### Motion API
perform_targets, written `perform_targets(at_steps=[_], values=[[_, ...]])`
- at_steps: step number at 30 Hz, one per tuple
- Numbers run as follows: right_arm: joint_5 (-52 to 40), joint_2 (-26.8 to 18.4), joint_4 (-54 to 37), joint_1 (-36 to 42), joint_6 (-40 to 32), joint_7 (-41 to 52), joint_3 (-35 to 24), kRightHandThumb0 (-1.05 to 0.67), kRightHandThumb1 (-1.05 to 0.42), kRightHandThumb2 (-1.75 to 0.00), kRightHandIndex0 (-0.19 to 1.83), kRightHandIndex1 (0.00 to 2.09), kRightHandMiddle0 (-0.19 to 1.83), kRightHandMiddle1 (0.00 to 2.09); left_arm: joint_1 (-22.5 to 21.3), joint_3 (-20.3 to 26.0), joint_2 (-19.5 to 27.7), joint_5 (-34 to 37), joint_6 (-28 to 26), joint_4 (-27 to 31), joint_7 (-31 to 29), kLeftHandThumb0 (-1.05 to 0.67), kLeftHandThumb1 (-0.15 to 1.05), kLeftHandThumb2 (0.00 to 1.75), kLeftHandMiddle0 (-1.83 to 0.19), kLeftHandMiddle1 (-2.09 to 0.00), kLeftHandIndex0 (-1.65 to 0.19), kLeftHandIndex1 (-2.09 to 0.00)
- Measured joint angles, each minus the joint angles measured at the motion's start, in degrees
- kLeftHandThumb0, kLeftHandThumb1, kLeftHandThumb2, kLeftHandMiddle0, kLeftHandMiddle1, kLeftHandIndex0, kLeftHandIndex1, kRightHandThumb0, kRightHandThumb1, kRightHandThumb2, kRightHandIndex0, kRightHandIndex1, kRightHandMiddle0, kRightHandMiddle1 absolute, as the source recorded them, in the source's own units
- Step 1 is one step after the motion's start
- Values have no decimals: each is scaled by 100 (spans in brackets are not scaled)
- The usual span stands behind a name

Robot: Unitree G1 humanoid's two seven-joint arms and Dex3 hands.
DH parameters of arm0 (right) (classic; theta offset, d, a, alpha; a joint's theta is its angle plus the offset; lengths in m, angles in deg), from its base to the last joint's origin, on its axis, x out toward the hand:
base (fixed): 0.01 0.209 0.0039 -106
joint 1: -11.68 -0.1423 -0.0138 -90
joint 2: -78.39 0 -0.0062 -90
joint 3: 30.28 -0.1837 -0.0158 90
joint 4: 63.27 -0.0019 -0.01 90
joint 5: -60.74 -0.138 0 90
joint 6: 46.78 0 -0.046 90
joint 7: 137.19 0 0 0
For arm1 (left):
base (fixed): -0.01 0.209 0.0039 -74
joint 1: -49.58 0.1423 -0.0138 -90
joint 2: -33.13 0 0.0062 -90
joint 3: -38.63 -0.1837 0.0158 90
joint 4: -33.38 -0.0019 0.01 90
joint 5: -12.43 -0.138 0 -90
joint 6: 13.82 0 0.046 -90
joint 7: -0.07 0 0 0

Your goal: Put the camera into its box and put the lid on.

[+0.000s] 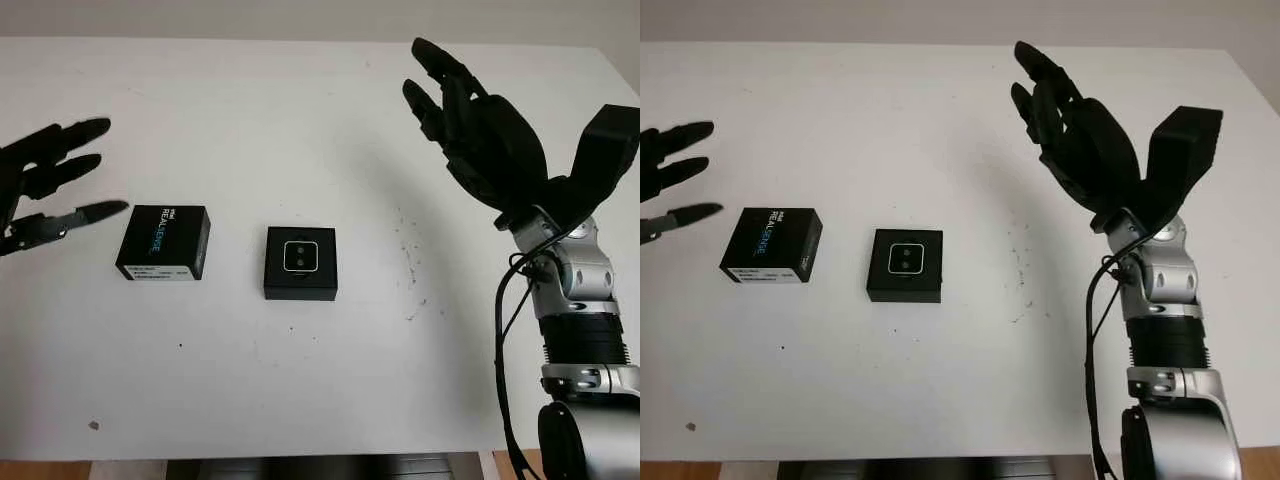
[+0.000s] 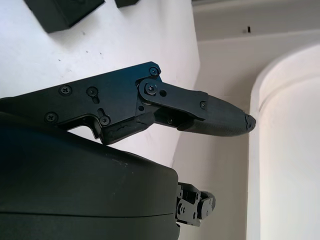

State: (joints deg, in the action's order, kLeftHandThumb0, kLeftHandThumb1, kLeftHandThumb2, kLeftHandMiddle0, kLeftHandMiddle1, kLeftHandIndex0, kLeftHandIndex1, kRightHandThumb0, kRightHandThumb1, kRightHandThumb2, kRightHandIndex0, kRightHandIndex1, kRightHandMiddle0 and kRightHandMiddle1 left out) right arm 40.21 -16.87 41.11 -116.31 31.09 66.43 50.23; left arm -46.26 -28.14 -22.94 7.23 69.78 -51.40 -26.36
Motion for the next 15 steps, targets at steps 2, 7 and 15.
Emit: perform_targets(at_steps=[2, 7, 15], values=[[-61, 11, -85, 0, -166, -117, -71, -78, -105, -69, -11, 5, -18, 24, 49, -69, 216, -167, 124, -26, -163, -91, 83, 4, -1, -2, 0, -1], [-98, 75, -171, 1, -303, -226, -161, -77, -105, -68, -12, 4, -18, 23, 45, -295, 417, -237, 542, -324, -515, -87, 83, 5, 5, -3, 5, -2], [-80, 164, -181, 5, -301, -316, -178, -75, -105, -69, -13, 4, -18, 20, -218, -828, 514, -603, 1000, -834, -540, -84, 81, 5, 13, -4, 13, -2]])
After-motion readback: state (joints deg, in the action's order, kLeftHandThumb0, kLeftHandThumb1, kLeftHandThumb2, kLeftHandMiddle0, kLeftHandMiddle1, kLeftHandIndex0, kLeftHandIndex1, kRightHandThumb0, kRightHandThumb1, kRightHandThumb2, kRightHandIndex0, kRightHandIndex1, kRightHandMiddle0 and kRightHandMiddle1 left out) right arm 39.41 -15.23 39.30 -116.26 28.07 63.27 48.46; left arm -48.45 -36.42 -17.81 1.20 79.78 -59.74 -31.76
